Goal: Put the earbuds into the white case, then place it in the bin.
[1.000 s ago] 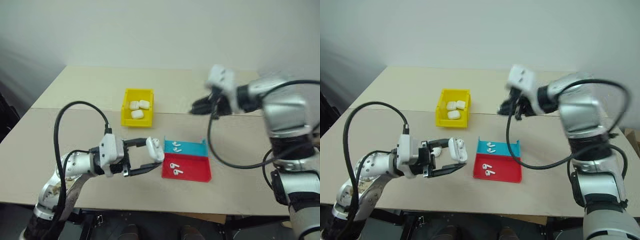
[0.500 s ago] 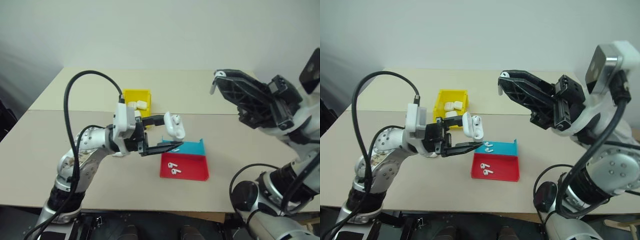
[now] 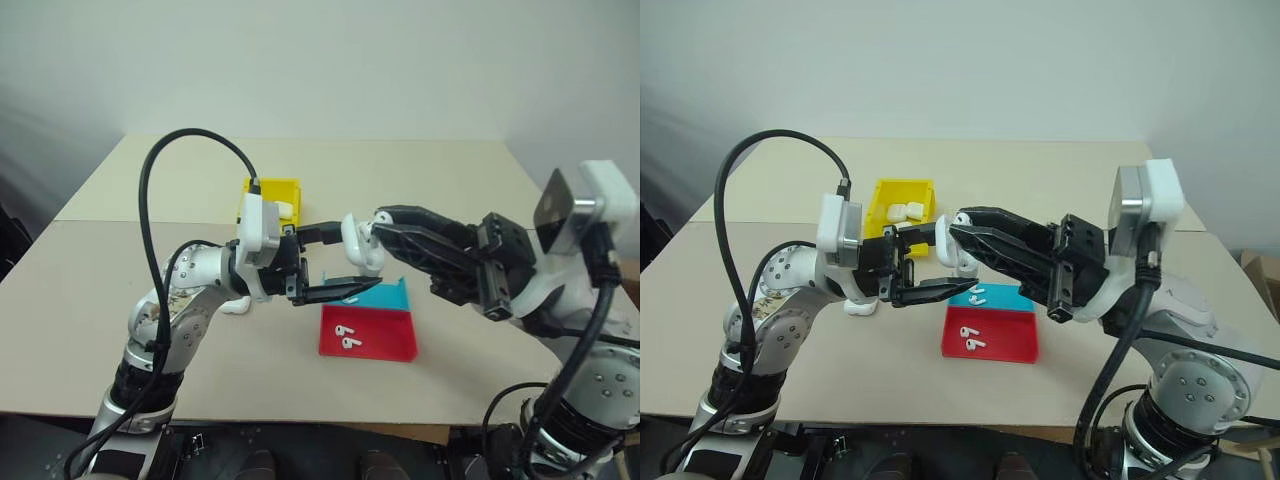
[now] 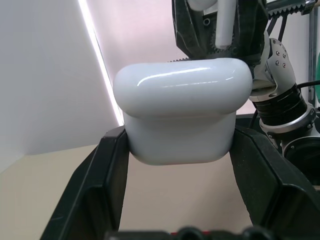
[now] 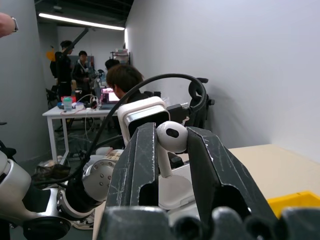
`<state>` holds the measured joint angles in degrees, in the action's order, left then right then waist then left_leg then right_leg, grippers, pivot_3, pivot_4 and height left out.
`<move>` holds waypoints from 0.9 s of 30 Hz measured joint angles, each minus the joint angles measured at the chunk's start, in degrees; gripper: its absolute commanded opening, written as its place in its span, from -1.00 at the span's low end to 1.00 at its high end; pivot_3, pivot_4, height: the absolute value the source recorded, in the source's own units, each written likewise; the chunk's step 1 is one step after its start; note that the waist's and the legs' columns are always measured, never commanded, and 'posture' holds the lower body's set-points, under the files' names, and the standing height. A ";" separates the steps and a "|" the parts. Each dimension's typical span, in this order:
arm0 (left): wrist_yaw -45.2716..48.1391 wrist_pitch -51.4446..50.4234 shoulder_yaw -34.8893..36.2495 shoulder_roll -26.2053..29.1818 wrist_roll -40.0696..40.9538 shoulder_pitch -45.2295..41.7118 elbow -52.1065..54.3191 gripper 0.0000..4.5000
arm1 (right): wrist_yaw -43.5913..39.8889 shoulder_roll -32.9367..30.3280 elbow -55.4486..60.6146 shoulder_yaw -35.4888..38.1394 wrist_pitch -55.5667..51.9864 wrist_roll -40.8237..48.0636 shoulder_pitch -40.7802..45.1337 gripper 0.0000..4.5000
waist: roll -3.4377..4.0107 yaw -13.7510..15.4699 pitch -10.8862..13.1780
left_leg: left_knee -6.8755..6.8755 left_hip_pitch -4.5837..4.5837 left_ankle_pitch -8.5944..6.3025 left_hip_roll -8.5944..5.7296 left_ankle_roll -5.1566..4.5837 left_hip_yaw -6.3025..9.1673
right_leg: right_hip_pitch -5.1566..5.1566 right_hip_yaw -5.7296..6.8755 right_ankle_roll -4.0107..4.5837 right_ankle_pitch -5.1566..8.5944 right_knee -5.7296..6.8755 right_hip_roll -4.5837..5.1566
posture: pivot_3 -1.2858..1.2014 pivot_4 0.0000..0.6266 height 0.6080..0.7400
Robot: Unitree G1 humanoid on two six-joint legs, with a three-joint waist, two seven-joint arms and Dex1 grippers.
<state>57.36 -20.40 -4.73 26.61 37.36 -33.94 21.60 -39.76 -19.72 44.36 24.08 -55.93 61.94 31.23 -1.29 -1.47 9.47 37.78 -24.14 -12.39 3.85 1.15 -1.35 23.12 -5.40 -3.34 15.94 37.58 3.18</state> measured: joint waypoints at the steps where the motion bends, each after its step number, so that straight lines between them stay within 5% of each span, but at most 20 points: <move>1: -0.04 -0.03 0.00 0.09 0.01 0.02 0.05 0.22 | -0.01 -0.73 -0.21 -0.99 1.40 -0.04 -1.06 -0.58 | 0.00 0.03 0.00 | 0.00 -0.01 0.00 0.00 0.00 0.00 | 0.00 0.00 0.00 0.00 -0.01 0.00 | 0.03 -0.52 1.00; 22: -1.12 -0.86 0.04 -0.10 0.45 0.88 2.12 0.22 | -1.85 -10.56 -2.78 -9.40 16.42 -2.24 -8.39 -0.58 | -0.02 0.45 0.01 | 0.00 -0.01 0.00 -0.01 0.00 0.01 | -0.01 0.00 -0.01 0.00 -0.04 0.00 | 0.03 -0.52 1.00; 26: -1.23 -0.83 0.04 -0.27 0.00 0.88 2.01 0.22 | -1.17 -11.22 -2.88 -10.26 17.09 -2.41 -8.82 0.00 | -0.02 0.46 0.01 | 0.00 -0.01 0.00 -0.01 0.00 0.01 | -0.01 0.00 -0.01 0.00 -0.04 0.00 | 0.03 -0.52 1.00; 27: -1.44 -0.83 0.05 -0.30 -0.14 0.88 1.72 0.22 | -0.69 -11.40 -2.80 -10.48 17.46 -2.92 -8.83 0.00 | -0.02 0.46 0.01 | 0.00 0.00 0.00 -0.01 0.00 0.01 | -0.01 0.00 -0.01 0.00 -0.04 0.00 | 0.03 -0.52 1.00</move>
<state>55.92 -21.23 -4.68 26.31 37.22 -33.06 23.33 -40.46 -31.12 41.56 13.59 -38.47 59.02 22.41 -1.31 -1.01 9.48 37.78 -24.15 -12.38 3.85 1.15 -1.34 23.11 -5.40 -3.34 15.95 37.54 3.18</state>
